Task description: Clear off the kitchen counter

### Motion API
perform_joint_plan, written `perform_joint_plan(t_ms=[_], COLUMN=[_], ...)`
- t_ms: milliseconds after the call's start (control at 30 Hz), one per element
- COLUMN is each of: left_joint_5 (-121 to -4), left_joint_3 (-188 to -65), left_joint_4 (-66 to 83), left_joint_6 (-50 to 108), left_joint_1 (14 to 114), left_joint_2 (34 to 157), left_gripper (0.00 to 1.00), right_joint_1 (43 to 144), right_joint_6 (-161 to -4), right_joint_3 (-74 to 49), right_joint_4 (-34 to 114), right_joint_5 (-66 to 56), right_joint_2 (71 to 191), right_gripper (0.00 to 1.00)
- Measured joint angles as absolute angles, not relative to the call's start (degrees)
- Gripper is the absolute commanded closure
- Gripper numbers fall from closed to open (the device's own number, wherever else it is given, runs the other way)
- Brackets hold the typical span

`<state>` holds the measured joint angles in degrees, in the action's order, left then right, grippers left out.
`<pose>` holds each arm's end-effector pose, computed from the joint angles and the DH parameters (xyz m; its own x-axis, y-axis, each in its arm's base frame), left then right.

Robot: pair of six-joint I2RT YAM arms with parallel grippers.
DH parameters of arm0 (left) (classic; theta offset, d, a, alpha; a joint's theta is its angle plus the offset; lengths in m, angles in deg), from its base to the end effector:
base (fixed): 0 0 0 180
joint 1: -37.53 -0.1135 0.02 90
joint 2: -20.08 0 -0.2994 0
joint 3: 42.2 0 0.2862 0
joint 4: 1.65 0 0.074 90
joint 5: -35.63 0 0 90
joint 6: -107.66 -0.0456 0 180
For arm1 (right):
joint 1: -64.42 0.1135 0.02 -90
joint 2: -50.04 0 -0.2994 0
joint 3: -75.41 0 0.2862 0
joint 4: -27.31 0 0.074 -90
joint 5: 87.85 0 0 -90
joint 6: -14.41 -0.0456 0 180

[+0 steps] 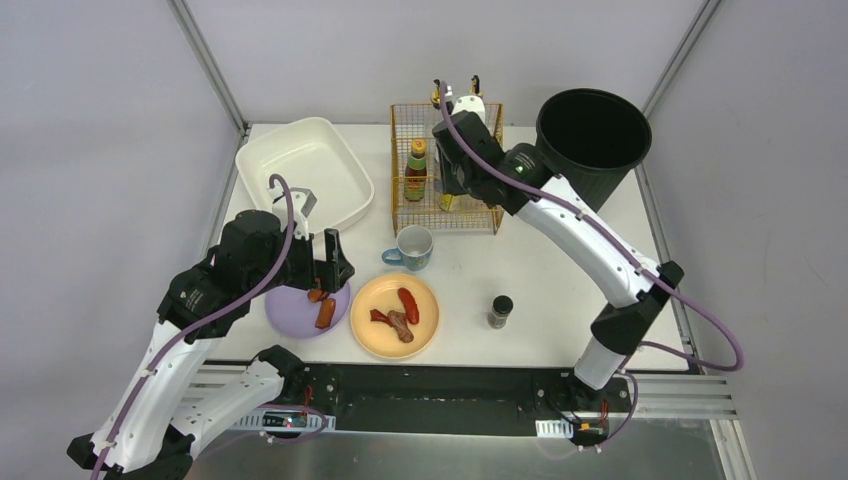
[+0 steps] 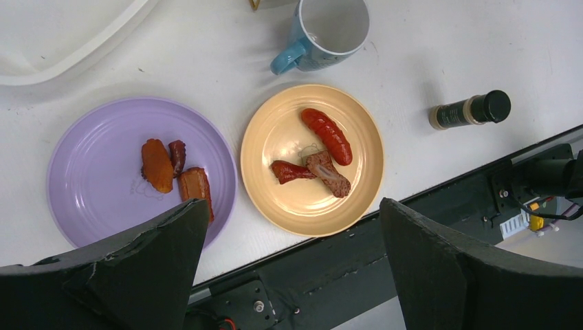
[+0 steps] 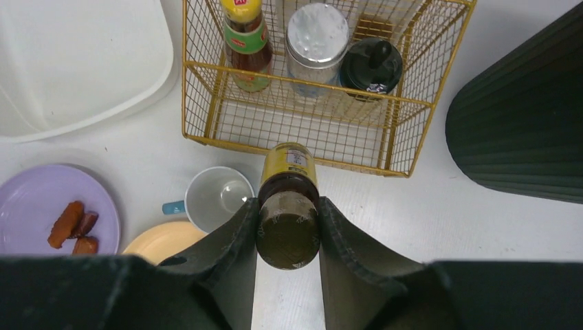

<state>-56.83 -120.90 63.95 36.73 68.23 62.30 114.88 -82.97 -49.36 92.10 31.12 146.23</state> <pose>0.1132 -0.0695 0.4267 -0.5727 -0.0396 -0.8188 0.3758 0.8750 -0.3052 0.2688 0.2909 0.4808 -0.4277 -0.3415 -0.8369 -0.3741 0.9097 -0.1801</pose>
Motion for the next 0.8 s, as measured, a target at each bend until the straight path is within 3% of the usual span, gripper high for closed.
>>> perform_joint_plan(t_ms=[333, 800], left_joint_5=[-56.8, -56.9], left_joint_3=[-120.9, -120.0], left_joint_4=[63.9, 63.9], left_joint_6=[36.7, 36.3], left_joint_1=[68.2, 68.2], left_joint_2=[62.3, 62.0], left_gripper=[0.00, 0.00], right_joint_1=[112.4, 110.5], right_joint_6=[-82.6, -83.4], right_joint_3=[-59.3, -60.9], right_joint_4=[90.5, 89.1], right_joint_5=[28.3, 25.9], right_joint_2=[158.5, 167.3], right_gripper=[1.00, 1.00])
